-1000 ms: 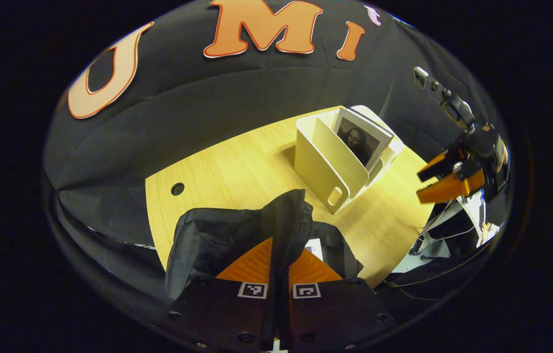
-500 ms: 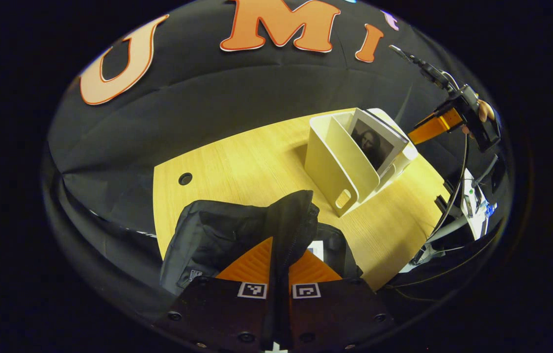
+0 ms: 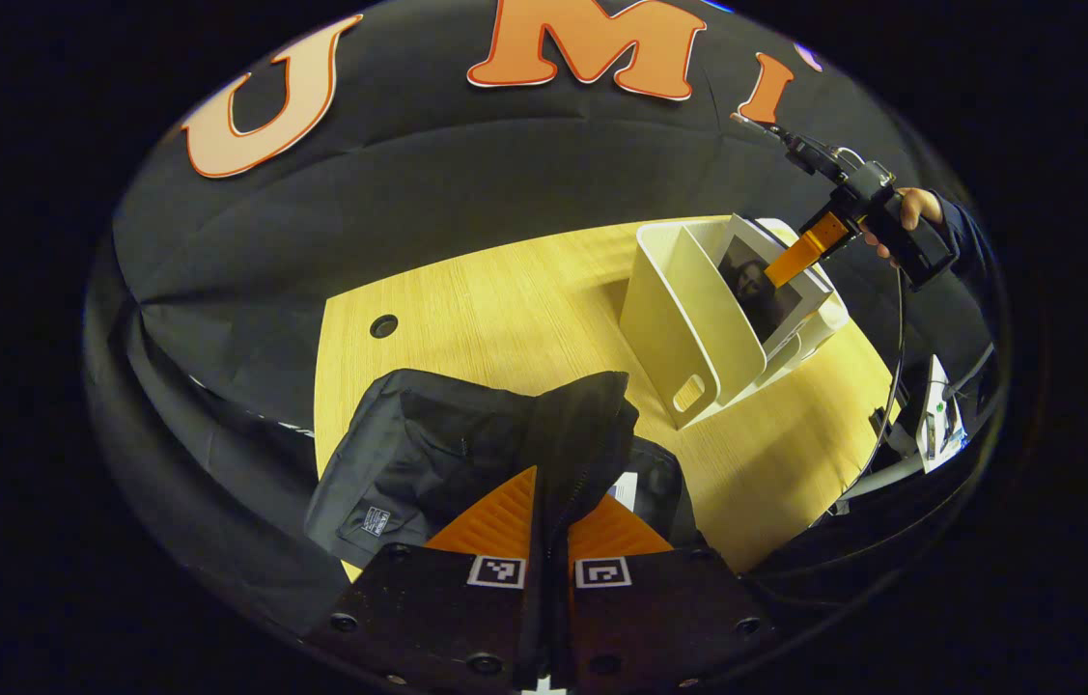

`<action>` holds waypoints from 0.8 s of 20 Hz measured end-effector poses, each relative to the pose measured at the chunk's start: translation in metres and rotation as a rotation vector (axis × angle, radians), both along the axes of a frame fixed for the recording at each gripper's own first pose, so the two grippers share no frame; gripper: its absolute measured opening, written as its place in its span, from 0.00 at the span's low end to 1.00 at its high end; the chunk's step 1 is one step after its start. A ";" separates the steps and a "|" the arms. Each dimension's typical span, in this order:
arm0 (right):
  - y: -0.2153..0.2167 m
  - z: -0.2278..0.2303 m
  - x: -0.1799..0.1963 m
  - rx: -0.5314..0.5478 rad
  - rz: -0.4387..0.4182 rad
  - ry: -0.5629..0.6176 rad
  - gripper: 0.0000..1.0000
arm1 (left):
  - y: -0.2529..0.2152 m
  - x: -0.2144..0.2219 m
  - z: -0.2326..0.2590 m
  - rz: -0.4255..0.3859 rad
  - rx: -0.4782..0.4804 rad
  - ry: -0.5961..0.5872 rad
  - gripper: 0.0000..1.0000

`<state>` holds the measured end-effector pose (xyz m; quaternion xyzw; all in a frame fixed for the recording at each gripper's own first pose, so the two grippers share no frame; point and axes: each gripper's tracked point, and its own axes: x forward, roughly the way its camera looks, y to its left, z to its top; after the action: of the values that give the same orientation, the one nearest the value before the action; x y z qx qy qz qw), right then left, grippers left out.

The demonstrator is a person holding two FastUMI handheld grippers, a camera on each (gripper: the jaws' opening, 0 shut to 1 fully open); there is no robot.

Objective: Open the schoolbag, grab two books from the bookshelf and put them into the schoolbag.

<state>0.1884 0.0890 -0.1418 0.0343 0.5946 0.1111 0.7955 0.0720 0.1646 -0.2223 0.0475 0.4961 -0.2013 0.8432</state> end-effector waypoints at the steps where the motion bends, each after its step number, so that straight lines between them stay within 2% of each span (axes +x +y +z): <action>1: 0.000 -0.005 0.003 -0.002 0.002 0.009 0.88 | -0.001 0.000 0.001 0.008 0.002 0.005 0.05; 4: -0.001 -0.020 0.008 -0.026 0.005 0.039 0.70 | -0.003 -0.001 -0.001 0.027 0.008 0.013 0.05; 5: -0.002 -0.025 0.007 -0.034 0.007 0.047 0.52 | -0.003 -0.001 -0.001 0.030 0.012 0.014 0.05; 6: -0.002 -0.027 0.006 -0.037 0.004 0.055 0.47 | -0.004 -0.002 0.000 0.032 0.013 0.014 0.05; 9: -0.005 -0.022 0.006 -0.058 -0.001 0.034 0.40 | -0.003 -0.004 0.001 0.035 0.009 0.013 0.05; 13: -0.010 -0.004 -0.005 -0.060 -0.026 0.018 0.38 | -0.003 -0.005 0.001 0.034 -0.012 0.007 0.05; 16: -0.018 0.017 -0.017 -0.053 -0.082 -0.025 0.38 | 0.002 -0.008 -0.002 0.024 -0.037 0.007 0.05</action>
<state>0.1717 0.0707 -0.1246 0.0362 0.5856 0.0631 0.8073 0.0643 0.1665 -0.2244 0.0253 0.4956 -0.2006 0.8447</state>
